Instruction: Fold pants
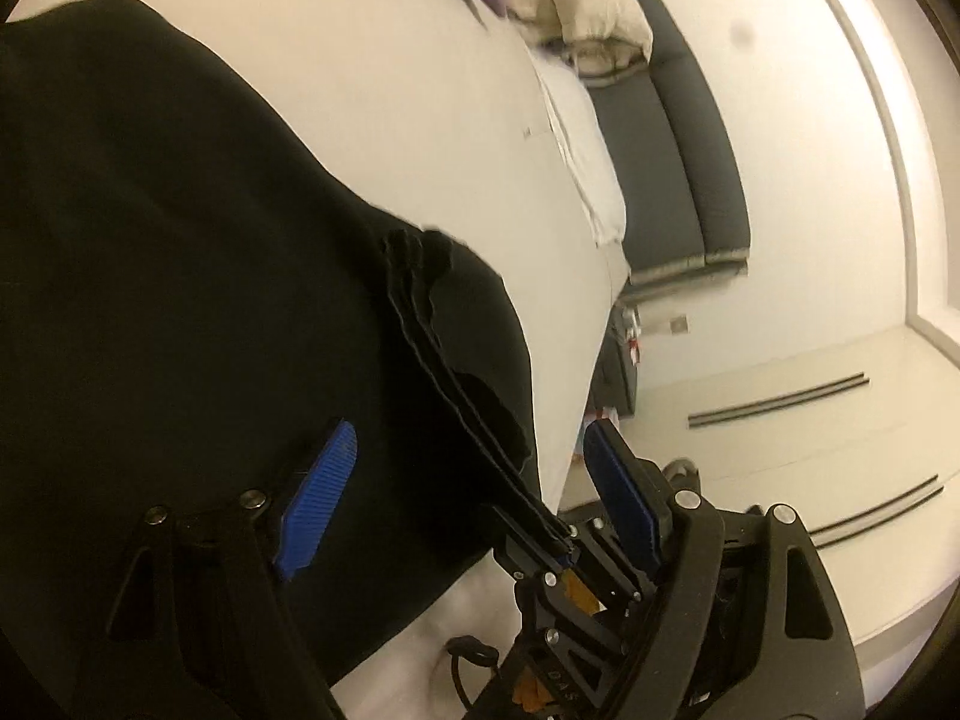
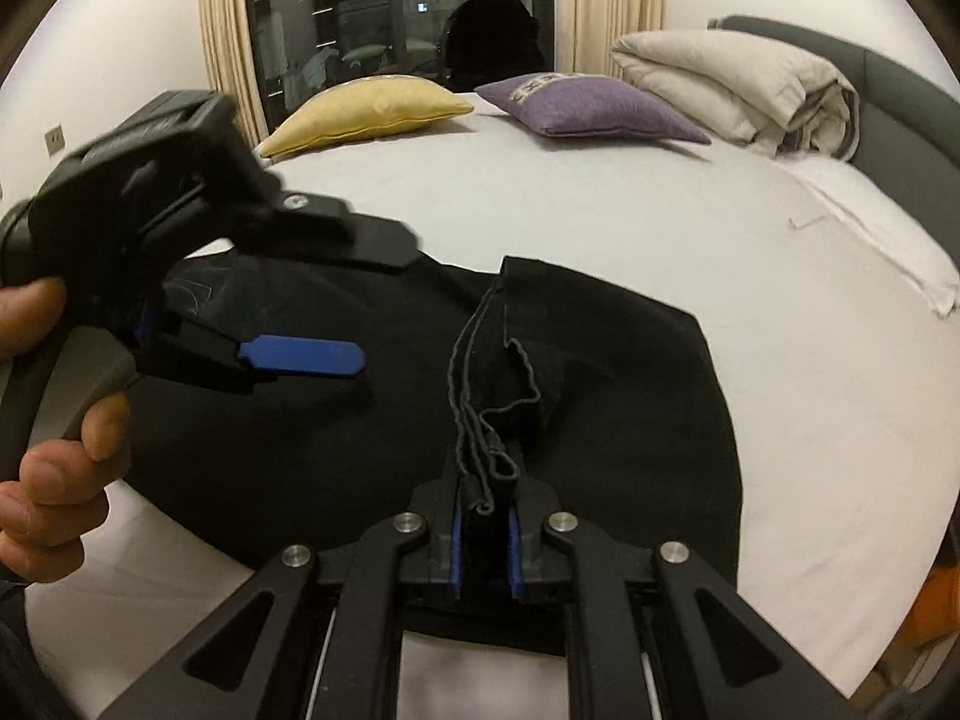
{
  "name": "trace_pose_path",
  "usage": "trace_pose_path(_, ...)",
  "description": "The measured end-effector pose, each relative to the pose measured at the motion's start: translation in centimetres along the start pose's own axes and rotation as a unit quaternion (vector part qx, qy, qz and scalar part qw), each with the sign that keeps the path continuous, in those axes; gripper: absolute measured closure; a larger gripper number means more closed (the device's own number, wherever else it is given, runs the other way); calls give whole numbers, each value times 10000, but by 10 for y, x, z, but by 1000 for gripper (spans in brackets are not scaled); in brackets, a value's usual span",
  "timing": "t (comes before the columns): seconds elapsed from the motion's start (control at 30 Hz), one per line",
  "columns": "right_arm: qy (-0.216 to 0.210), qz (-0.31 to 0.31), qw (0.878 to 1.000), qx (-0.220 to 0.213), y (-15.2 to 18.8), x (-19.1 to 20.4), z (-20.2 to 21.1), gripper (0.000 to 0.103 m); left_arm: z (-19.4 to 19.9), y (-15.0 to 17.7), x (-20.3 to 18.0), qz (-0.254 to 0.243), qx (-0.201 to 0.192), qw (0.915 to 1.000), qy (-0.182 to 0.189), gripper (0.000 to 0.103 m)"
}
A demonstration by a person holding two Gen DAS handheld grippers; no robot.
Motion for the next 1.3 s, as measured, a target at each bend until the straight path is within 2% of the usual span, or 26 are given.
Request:
trace_pose_path(0.17,344,560,9977,-165,4,15,10,91,-30,-8,-3,96,337,9993,93,25)
trace_pose_path(0.3,458,849,9952,-180,7,24,11,91,-48,-24,2,298,422,9986,78,25)
trace_pose_path(0.47,534,1120,9921,-178,6,34,12,91,-58,-42,-1,200,424,9986,245,26)
trace_pose_path(0.5,547,1166,9915,-184,5,35,12,91,-62,-45,1,216,450,9984,277,30)
trace_pose_path(0.53,561,1234,9906,-185,4,39,12,91,-59,-37,5,175,486,9983,267,40)
trace_pose_path(0.57,552,1267,9902,-188,4,41,13,91,-61,-38,5,91,561,9981,229,68)
trace_pose_path(0.6,535,1292,9900,-201,2,45,13,91,-59,-36,8,34,603,9981,147,85)
trace_pose_path(0.7,503,1359,9892,-229,1,52,14,91,-46,-40,12,-111,496,9987,83,93)
trace_pose_path(1.0,121,1835,9822,-390,-12,101,13,91,26,-51,37,-312,207,9991,-177,94)
trace_pose_path(1.3,-324,2116,9765,-256,-9,149,-3,91,113,-54,91,-273,92,9979,-572,94)
Point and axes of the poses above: each gripper's, at about its wrist camera, not at the fingertips, and z roughly against the way its jaws point, x to its left, y to its underside, the point moved 5 cm from there along -z, roughly the way its jaws point, and after that the axes turned 5 degrees about -y, right-handed, at the moved point
